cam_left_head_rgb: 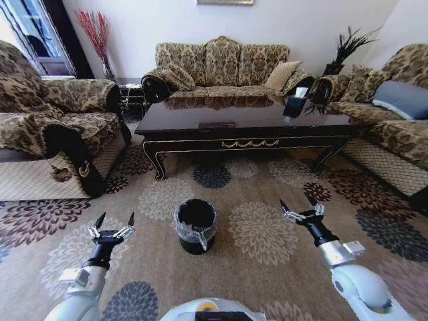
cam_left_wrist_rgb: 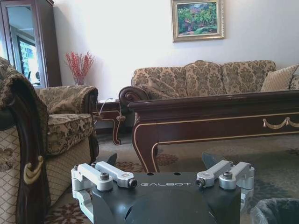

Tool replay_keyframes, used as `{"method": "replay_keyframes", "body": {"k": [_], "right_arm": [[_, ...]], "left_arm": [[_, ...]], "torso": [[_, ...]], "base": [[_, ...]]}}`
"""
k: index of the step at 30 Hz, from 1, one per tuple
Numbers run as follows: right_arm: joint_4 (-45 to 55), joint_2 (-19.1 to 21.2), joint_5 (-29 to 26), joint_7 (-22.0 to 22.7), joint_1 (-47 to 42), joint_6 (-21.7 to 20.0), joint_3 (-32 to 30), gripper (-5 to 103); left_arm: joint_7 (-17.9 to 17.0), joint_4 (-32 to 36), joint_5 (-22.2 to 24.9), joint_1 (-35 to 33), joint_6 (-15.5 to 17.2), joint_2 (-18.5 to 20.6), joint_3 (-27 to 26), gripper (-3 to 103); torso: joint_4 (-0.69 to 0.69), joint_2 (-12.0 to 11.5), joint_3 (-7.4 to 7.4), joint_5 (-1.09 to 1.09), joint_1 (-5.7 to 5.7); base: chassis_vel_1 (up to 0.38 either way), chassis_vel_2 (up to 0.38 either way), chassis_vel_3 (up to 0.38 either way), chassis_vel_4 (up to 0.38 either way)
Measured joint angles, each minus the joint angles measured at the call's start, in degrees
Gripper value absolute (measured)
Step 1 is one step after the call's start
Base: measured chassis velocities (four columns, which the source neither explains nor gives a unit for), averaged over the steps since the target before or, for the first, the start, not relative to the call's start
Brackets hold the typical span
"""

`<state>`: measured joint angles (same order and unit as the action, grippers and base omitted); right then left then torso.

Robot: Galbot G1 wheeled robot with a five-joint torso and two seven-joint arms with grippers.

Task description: Move to the front of the table and pick up the trash from the floor, then place it into the trash bin.

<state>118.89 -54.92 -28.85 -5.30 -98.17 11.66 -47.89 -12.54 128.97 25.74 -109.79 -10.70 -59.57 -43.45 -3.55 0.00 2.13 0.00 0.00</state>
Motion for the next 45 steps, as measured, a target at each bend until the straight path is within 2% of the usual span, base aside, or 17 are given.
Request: {"method": "replay_keyframes", "body": {"k": [19,45], "right_arm": [[0.0,0.0,0.0,0.0,0.0,-0.1,0.0,100],[0.1,0.0,0.0,0.1,0.0,-0.1,0.0,100]], "left_arm": [[-0.1,0.0,0.1,0.1,0.1,0.0,0.1,100],[-0.1,0.0,0.1,0.1,0.2,0.1,0.1,100]], "torso": [[0.0,0.0,0.0,0.0,0.0],[0.0,0.0,-0.01,0.0,-0.01]], "base": [[0.04,-0.04,-0.042,0.039],[0.24,-0.239,-0.239,0.248]]}}
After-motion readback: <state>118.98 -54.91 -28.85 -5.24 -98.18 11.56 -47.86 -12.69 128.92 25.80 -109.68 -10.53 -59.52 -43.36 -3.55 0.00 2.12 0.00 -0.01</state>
